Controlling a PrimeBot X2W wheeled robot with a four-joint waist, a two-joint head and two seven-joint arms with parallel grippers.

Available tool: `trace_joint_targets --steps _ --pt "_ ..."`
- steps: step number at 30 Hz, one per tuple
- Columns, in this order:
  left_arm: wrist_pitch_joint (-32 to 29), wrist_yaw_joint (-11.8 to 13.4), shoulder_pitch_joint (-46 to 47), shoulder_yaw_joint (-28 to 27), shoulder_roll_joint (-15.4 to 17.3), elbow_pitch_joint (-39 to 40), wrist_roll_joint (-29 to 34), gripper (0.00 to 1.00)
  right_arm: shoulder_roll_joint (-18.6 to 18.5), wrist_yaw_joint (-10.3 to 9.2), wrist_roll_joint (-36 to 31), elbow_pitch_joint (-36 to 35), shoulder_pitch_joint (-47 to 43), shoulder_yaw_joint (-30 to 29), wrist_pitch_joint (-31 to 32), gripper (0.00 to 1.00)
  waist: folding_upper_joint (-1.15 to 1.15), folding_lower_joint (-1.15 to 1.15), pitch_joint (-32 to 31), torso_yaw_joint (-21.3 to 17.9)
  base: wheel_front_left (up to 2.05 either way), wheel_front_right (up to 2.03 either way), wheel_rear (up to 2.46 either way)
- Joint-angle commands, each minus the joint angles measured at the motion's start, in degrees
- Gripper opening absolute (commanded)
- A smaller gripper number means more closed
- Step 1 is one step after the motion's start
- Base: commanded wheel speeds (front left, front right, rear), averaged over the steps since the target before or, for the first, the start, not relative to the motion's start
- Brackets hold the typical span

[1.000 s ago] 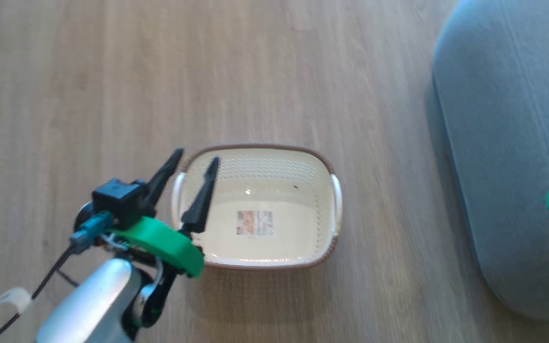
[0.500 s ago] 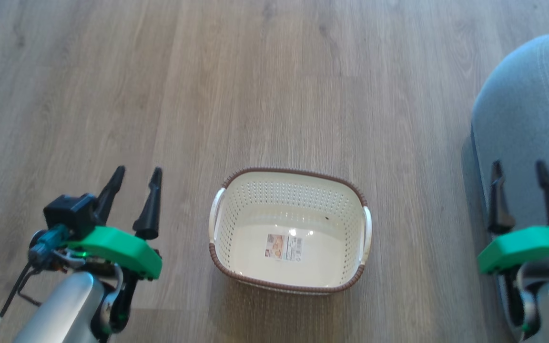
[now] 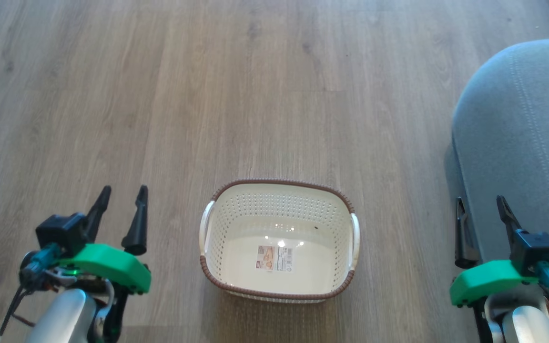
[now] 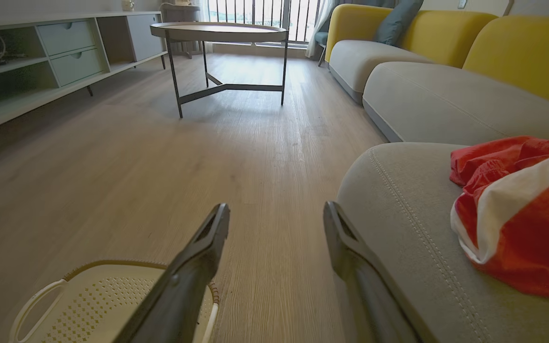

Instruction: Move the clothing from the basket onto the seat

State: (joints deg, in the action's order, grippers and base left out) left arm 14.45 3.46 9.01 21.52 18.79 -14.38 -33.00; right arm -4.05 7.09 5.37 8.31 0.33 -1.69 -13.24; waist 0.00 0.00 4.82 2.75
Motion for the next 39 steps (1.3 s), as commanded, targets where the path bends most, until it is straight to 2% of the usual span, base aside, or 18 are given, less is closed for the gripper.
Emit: trace_joint_targets --steps 1,20,21,25,39 --pt "0.5 -0.2 1.5 -3.0 1.1 1.1 0.6 1.0 -0.2 0.4 -0.7 -1.5 1.3 1.2 -0.7 1.0 0.0 0.0 -0.1 -0.4 0.0 0.0 0.0" --pt "0.4 -2.2 0.2 -7.2 -1.9 -1.3 4.4 1.0 0.5 0.4 -1.8 1.0 2.7 1.2 -1.6 1.0 0.0 0.0 -1.3 -0.9 0.0 0.0 0.0" --pt "-0.1 -2.2 -1.1 -4.6 -2.9 -2.8 4.1 0.0 0.4 0.0 -1.3 2.6 0.5 -0.1 -1.0 0.0 0.0 0.0 -1.3 -0.9 0.0 0.0 0.0" --pt "-0.4 -2.3 -3.0 -3.6 -3.7 -5.6 3.8 0.0 0.6 0.0 -0.9 5.8 -0.4 0.1 -0.8 0.0 0.0 0.0 -1.3 -0.9 0.0 0.0 0.0" --pt "-2.7 -3.2 -2.9 -6.4 -5.1 -5.0 -3.3 0.0 0.7 0.05 8.9 5.8 0.3 -0.5 1.5 0.0 0.0 0.0 -1.7 -1.1 0.0 0.0 0.0"
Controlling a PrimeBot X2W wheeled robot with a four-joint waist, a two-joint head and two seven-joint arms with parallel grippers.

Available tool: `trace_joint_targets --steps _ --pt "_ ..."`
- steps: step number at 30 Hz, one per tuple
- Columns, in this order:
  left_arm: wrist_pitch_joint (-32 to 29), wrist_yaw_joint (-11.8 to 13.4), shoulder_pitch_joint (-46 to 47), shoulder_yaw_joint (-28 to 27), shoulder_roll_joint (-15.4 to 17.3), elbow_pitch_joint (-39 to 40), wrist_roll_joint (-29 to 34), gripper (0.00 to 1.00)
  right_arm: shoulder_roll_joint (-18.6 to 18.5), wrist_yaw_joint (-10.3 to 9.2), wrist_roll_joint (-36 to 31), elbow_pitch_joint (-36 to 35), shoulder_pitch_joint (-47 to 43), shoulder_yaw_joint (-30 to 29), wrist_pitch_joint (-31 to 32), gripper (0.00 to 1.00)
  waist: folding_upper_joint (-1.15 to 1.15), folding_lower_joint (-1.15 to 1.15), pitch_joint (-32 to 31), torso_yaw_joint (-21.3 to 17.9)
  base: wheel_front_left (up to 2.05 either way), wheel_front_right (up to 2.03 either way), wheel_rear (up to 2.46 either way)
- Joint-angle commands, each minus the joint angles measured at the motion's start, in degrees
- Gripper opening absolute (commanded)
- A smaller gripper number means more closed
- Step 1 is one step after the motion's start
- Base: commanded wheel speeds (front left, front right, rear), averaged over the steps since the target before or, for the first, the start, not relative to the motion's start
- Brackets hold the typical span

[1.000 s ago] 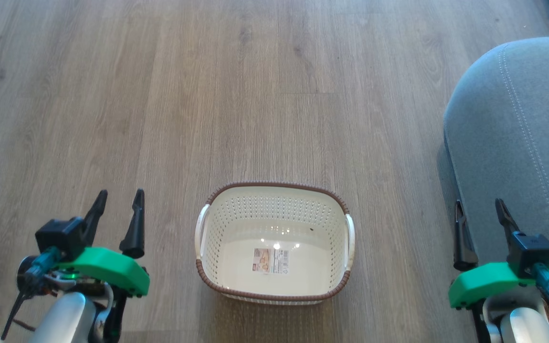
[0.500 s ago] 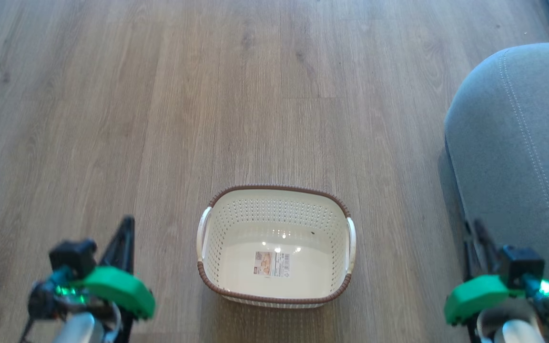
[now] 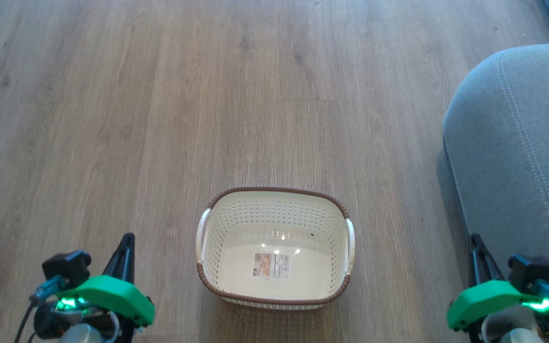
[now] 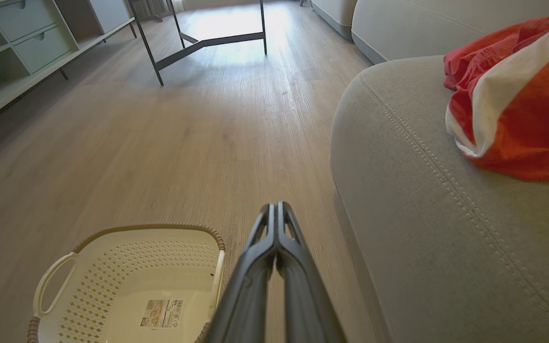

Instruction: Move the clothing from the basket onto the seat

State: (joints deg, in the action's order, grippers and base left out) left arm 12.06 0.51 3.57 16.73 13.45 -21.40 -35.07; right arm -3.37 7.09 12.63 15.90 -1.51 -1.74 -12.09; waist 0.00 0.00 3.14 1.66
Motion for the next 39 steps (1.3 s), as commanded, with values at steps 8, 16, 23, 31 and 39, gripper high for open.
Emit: trace_joint_targets --steps 8,16,23,31,39 --pt "-1.5 -0.8 2.5 -3.0 -0.5 2.4 -4.7 0.0 0.0 0.07 6.6 -1.8 2.5 -0.7 1.5 0.0 0.0 0.0 -0.2 -0.1 0.0 0.0 0.0" --pt "-2.8 -1.3 2.5 -4.5 -1.2 2.8 -8.8 0.0 0.0 0.09 12.3 -1.8 2.9 -1.0 2.8 0.0 0.0 0.0 -0.4 -0.2 0.0 0.0 0.0" --pt "-3.9 -1.8 2.5 -5.9 -1.9 3.1 -12.3 0.0 0.1 0.12 17.2 -1.8 3.2 -1.3 4.0 0.0 0.0 0.0 -0.6 -0.3 0.0 0.0 0.0" --pt "-5.3 -2.4 2.5 -7.5 -2.7 3.5 -16.4 0.0 0.1 0.14 22.8 -1.8 3.6 -1.6 5.3 0.0 0.0 0.0 -0.8 -0.5 0.0 0.0 0.0" --pt "-6.6 -2.9 2.5 -9.0 -3.5 3.9 -20.4 0.0 0.2 0.17 28.5 -1.8 4.0 -1.9 6.6 0.0 0.0 0.0 -1.0 -0.6 0.0 0.0 0.0"
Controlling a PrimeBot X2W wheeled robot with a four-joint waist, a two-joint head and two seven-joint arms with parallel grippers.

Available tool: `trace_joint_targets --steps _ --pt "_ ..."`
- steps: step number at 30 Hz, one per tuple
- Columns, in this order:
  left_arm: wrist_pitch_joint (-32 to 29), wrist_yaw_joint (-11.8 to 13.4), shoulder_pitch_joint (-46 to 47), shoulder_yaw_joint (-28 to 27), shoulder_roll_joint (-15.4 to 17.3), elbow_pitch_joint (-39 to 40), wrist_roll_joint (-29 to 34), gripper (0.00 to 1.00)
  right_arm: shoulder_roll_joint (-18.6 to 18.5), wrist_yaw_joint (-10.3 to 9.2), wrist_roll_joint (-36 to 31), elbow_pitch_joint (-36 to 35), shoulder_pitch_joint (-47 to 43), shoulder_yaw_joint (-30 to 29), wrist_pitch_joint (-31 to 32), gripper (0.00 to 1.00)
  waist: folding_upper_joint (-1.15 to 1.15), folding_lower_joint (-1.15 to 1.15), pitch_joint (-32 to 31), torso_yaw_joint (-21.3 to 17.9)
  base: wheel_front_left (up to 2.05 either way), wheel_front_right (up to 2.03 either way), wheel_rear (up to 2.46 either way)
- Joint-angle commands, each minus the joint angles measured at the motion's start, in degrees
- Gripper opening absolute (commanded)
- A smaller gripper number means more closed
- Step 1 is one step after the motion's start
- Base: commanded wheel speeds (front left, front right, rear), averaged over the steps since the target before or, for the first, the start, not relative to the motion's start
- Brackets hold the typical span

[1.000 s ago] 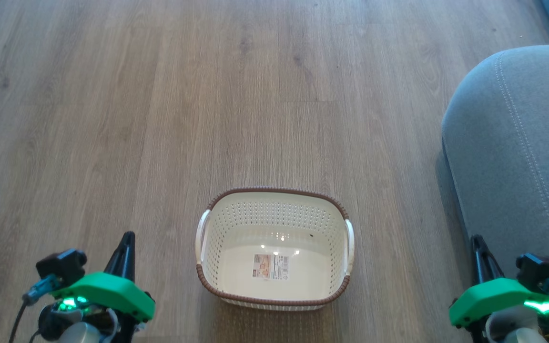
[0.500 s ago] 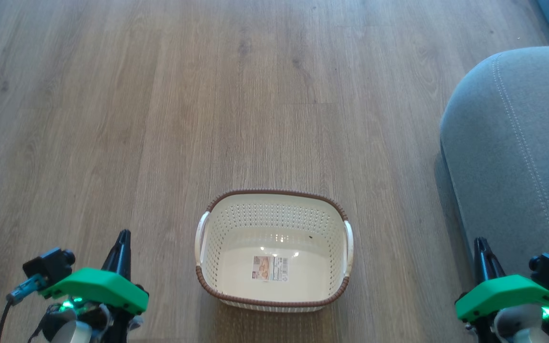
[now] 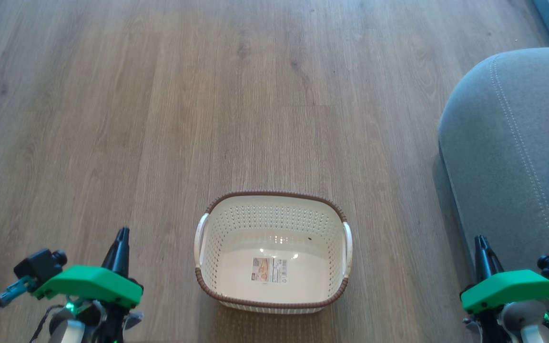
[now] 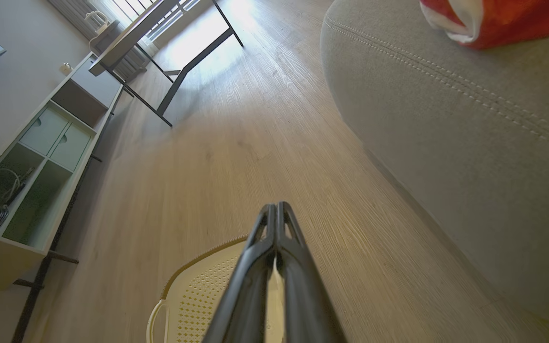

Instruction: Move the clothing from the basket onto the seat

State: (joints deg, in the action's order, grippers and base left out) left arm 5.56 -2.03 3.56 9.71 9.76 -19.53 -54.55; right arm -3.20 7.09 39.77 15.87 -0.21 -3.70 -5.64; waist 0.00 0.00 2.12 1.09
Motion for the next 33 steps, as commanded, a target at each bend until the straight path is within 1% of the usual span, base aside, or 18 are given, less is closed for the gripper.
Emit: trace_joint_targets --steps 1,5,6,33 --pt "-0.3 -0.5 2.5 -2.2 0.1 2.0 -1.4 0.0 0.0 0.17 2.0 -1.8 2.8 0.0 0.4 0.0 0.0 0.0 0.0 0.0 0.0 0.0 0.0" --pt "-1.1 -0.8 2.6 -3.2 -0.4 2.3 -4.0 0.0 0.0 0.19 5.5 -1.8 3.0 -0.2 1.2 0.0 0.0 0.0 -0.2 -0.1 0.0 0.0 0.0" --pt "-1.1 -0.8 2.6 -3.2 -0.4 2.3 -4.0 0.0 0.0 0.19 5.5 -1.8 3.0 -0.2 1.2 0.0 0.0 0.0 -0.2 -0.1 0.0 0.0 0.0" --pt "-5.6 -2.7 2.6 -8.5 -3.0 3.6 -17.6 0.0 0.1 0.27 24.5 -1.8 4.4 -1.3 5.6 0.0 0.0 0.0 -0.9 -0.5 0.0 0.0 0.0"
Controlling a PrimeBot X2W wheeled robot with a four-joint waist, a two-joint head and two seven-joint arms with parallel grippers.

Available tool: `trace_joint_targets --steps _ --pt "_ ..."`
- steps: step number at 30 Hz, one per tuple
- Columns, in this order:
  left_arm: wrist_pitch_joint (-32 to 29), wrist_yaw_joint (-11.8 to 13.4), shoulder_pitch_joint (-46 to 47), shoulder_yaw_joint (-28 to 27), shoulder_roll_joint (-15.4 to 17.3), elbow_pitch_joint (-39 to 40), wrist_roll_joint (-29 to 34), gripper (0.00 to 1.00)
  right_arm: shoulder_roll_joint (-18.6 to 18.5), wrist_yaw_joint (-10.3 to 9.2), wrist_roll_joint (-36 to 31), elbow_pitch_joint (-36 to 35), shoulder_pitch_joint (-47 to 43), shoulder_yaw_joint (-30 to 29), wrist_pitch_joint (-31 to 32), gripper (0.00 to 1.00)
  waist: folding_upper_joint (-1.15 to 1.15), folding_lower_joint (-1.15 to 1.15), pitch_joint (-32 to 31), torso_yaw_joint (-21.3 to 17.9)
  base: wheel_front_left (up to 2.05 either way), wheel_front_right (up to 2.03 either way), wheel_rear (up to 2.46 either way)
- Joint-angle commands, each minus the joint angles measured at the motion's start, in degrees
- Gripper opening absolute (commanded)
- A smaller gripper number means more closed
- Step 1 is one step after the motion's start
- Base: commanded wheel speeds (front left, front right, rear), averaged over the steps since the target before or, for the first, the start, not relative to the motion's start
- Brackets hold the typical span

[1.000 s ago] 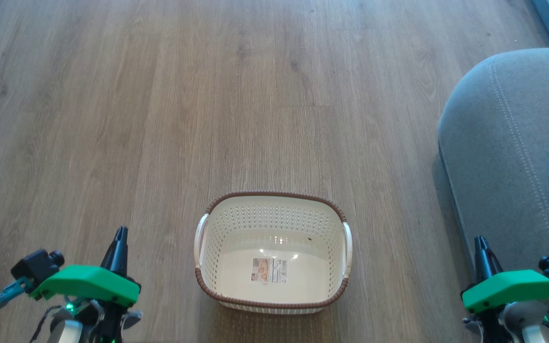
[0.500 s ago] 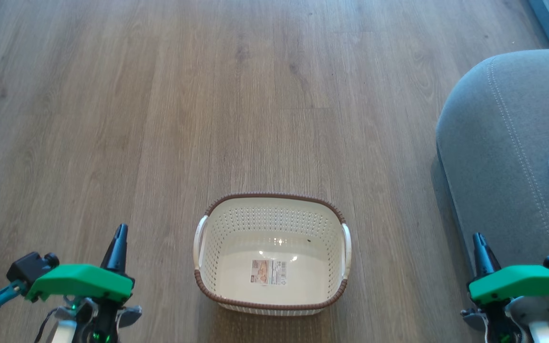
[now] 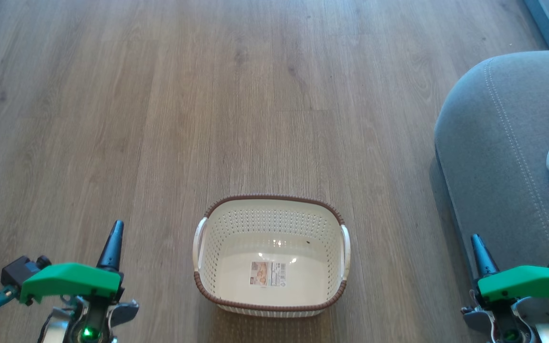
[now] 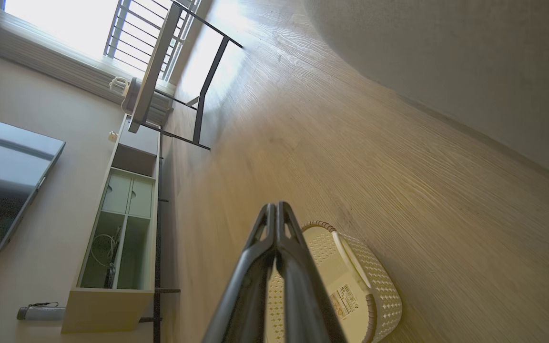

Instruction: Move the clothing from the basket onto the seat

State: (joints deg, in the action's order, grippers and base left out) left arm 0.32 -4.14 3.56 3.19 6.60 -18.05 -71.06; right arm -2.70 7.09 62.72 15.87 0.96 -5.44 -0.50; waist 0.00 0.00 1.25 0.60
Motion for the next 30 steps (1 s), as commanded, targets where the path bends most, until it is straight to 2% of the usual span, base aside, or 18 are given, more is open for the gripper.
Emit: trace_joint_targets --steps 1,30 --pt "-0.5 -0.7 2.6 -2.2 0.0 2.1 -1.6 0.0 -0.4 0.27 2.3 -1.8 3.3 0.4 0.7 0.0 0.0 0.0 -0.1 0.0 0.0 0.0 0.0" --pt "-5.1 -2.6 2.6 -7.7 -2.7 3.5 -15.7 0.0 -0.2 0.36 22.0 -1.8 4.7 -0.7 5.3 0.0 0.0 0.0 -0.8 -0.4 0.0 0.0 0.0"
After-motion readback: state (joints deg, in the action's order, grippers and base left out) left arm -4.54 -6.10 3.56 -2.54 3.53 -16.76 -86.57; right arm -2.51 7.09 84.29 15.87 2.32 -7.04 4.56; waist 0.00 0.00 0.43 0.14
